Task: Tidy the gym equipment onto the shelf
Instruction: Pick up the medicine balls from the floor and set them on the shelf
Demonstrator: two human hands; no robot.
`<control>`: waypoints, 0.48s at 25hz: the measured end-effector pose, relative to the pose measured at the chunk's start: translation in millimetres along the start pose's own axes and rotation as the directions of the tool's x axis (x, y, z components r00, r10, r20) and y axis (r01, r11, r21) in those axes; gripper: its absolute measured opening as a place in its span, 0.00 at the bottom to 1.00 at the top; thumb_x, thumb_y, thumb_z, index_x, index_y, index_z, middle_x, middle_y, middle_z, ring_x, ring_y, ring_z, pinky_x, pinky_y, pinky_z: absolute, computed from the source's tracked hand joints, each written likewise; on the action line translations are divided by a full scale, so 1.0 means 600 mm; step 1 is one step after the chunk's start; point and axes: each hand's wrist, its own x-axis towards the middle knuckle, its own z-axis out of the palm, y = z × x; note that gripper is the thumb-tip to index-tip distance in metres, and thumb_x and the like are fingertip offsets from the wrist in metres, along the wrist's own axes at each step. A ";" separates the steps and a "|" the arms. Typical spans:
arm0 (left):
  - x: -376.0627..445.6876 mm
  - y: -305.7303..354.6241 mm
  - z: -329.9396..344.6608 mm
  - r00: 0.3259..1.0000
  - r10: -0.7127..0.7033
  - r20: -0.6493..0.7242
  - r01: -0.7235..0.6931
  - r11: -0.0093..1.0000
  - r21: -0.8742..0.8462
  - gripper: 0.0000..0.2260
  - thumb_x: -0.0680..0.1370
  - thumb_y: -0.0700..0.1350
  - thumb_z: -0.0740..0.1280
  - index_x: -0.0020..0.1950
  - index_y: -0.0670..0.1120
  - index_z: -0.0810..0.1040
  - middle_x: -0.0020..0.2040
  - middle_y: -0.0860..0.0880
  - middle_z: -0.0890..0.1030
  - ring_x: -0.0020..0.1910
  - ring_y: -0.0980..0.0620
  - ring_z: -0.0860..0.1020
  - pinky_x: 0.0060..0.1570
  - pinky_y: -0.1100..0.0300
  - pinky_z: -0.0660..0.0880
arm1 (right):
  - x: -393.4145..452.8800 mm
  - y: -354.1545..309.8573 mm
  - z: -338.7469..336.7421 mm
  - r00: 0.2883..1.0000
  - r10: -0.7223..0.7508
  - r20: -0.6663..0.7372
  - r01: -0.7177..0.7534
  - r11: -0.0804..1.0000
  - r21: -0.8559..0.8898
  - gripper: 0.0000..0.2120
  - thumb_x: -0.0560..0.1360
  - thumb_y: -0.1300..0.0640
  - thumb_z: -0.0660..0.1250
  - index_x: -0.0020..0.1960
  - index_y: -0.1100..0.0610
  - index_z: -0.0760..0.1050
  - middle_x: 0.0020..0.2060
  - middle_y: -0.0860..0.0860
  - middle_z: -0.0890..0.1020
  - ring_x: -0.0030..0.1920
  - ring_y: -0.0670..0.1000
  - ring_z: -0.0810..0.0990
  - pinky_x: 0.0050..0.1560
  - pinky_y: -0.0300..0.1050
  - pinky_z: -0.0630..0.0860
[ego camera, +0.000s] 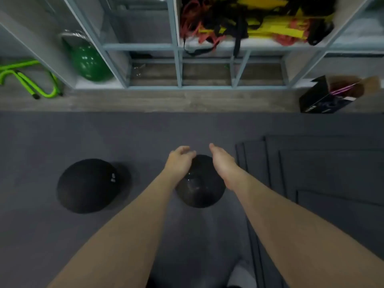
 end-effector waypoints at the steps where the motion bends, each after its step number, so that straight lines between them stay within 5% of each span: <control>1: 0.028 -0.021 0.011 1.000 -0.016 0.010 0.016 1.000 0.002 0.24 0.79 0.51 0.69 0.75 0.48 0.73 0.74 0.44 0.72 0.63 0.48 0.75 0.64 0.56 0.71 | 0.031 0.013 0.011 1.000 0.002 -0.023 -0.002 1.000 -0.019 0.30 0.82 0.35 0.51 0.80 0.45 0.59 0.82 0.54 0.52 0.80 0.59 0.56 0.77 0.62 0.55; 6: 0.166 -0.173 0.035 0.941 -0.339 -0.006 0.339 0.941 0.001 0.50 0.69 0.71 0.62 0.84 0.49 0.51 0.82 0.40 0.60 0.79 0.35 0.62 0.77 0.40 0.61 | 0.211 0.126 0.055 0.969 0.143 -0.199 -0.157 0.986 -0.053 0.36 0.80 0.33 0.46 0.83 0.49 0.50 0.82 0.56 0.53 0.81 0.62 0.50 0.79 0.64 0.50; 9: 0.187 -0.228 0.051 0.871 -0.449 0.197 0.488 0.835 -0.253 0.45 0.72 0.77 0.59 0.80 0.49 0.64 0.77 0.38 0.69 0.74 0.33 0.68 0.71 0.32 0.61 | 0.266 0.156 0.069 0.970 0.167 -0.177 -0.158 0.985 0.066 0.44 0.75 0.28 0.51 0.83 0.51 0.51 0.81 0.57 0.58 0.79 0.63 0.59 0.77 0.65 0.58; 12: 0.199 -0.234 0.064 0.859 -0.463 0.220 0.513 0.773 -0.374 0.40 0.67 0.78 0.63 0.67 0.50 0.79 0.57 0.39 0.83 0.53 0.34 0.81 0.49 0.37 0.75 | 0.266 0.146 0.078 0.957 0.149 -0.251 -0.136 0.988 0.071 0.48 0.69 0.26 0.52 0.82 0.51 0.55 0.78 0.58 0.63 0.74 0.65 0.66 0.73 0.65 0.63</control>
